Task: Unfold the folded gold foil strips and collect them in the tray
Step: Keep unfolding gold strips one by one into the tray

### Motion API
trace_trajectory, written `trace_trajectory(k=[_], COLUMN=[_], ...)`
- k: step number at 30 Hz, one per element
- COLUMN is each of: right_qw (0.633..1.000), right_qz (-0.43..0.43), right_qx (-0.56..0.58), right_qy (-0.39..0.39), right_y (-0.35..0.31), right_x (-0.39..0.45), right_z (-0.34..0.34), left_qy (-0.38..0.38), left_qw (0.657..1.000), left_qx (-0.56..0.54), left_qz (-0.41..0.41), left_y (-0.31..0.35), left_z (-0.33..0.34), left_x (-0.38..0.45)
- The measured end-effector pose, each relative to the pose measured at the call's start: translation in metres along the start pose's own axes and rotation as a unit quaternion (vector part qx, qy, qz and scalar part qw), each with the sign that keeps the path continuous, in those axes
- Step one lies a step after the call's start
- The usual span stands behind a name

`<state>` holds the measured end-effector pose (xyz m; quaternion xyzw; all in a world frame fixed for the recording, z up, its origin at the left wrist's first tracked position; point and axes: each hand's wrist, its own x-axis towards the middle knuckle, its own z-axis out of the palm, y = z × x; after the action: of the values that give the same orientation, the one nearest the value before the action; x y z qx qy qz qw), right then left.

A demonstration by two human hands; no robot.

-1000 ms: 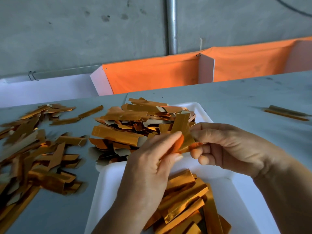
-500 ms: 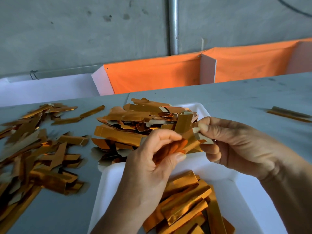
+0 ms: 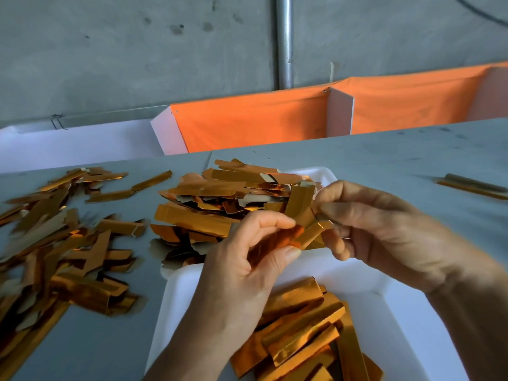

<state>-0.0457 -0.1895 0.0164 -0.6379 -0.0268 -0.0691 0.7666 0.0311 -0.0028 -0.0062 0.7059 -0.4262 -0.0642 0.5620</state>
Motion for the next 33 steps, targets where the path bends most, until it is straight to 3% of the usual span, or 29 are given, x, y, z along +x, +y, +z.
trace_trajectory(k=[10,15,22,27,33], right_qw=[0.999,0.989,0.995,0.992,0.991], right_qz=[0.014,0.036,0.074,0.093,0.126], right_qx=[-0.041,-0.14,0.068,0.09,0.032], right_qy=[-0.006,0.014,-0.013,-0.013,-0.002], right_y=[-0.0036,0.0001,-0.0023,0.0001,-0.0013], right_x=[-0.0018,-0.001,-0.0021,-0.0017,-0.0014], right_z=[0.0013,0.0006,-0.0074,-0.0059,-0.0025], left_qy=[-0.009,-0.011,0.007,0.006,-0.003], left_qw=[1.0,0.993,0.994,0.993,0.99], left_qx=[0.021,0.117,0.106,0.118,0.136], left_qz=[0.017,0.033,0.029,0.028,0.038], left_y=[0.0007,0.0029,0.0036,0.004,0.003], left_z=[-0.0011,0.0,-0.0019,-0.001,0.0013], left_x=[-0.0017,-0.0035,-0.0035,-0.0034,-0.0032])
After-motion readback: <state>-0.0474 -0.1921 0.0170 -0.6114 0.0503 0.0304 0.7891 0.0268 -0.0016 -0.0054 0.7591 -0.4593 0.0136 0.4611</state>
